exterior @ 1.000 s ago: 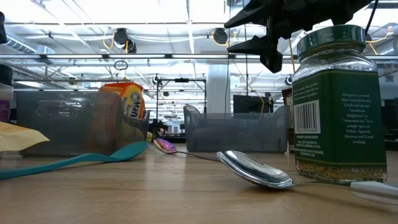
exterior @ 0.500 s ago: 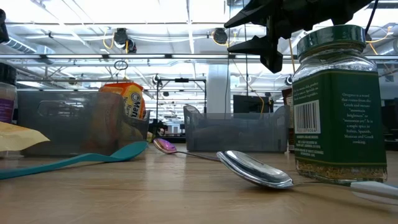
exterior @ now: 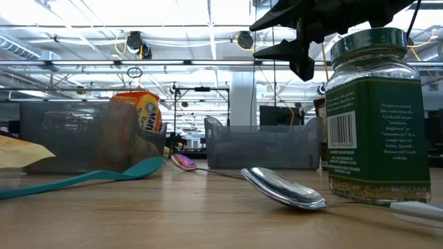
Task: Pick & Place Food Item
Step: Put the black spice bottle into the right black bin
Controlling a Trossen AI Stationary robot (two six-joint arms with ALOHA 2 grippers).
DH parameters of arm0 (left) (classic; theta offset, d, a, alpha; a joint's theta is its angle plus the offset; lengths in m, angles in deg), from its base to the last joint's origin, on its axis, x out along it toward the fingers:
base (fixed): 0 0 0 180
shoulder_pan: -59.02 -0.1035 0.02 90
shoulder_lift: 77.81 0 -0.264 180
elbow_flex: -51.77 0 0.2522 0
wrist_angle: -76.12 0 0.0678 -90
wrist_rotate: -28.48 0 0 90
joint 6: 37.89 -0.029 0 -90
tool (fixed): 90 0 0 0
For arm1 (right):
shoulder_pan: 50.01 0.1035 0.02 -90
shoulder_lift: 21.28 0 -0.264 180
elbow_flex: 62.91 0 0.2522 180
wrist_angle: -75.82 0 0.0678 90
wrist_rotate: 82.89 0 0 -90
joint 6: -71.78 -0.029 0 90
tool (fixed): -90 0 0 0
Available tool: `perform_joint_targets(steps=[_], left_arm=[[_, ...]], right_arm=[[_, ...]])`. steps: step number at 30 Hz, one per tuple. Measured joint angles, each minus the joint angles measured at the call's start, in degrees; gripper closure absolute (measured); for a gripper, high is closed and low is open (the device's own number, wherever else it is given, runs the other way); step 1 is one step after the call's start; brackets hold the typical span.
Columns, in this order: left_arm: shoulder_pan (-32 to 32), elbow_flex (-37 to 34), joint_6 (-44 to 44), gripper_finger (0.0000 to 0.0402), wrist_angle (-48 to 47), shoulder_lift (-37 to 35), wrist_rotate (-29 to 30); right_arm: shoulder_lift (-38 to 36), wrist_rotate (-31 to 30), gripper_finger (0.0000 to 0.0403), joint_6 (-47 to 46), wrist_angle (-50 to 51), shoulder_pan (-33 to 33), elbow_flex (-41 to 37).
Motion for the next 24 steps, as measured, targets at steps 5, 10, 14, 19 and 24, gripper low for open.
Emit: perform_joint_targets(steps=[5,10,14,19,24], left_arm=[[-0.02,6.61,-3.75,0.0232,-8.28,-3.19,2.13],[-1.61,13.5,-9.35,0.0232,-14.42,-7.73,9.12],[-5.69,18.18,-19.83,0.0232,-15.03,-11.5,11.64],[-14.32,24.16,-38.07,0.0232,-14.46,-13.0,12.73],[-23.91,28.45,-59.35,0.0232,-6.06,-13.11,11.06]], right_arm=[[0.01,0.19,0.0206,2.82,-2.2,0.0,0.0],[0.01,0.6,0.0206,9.67,-11.24,0.02,0.0],[-0.01,2.08,0.0206,11.91,-16.04,0.02,0.08],[0.01,6.4,0.0206,14.8,-13.18,0.39,2.79],[0.01,5.88,0.0206,18.24,-10.37,1.56,6.55]])
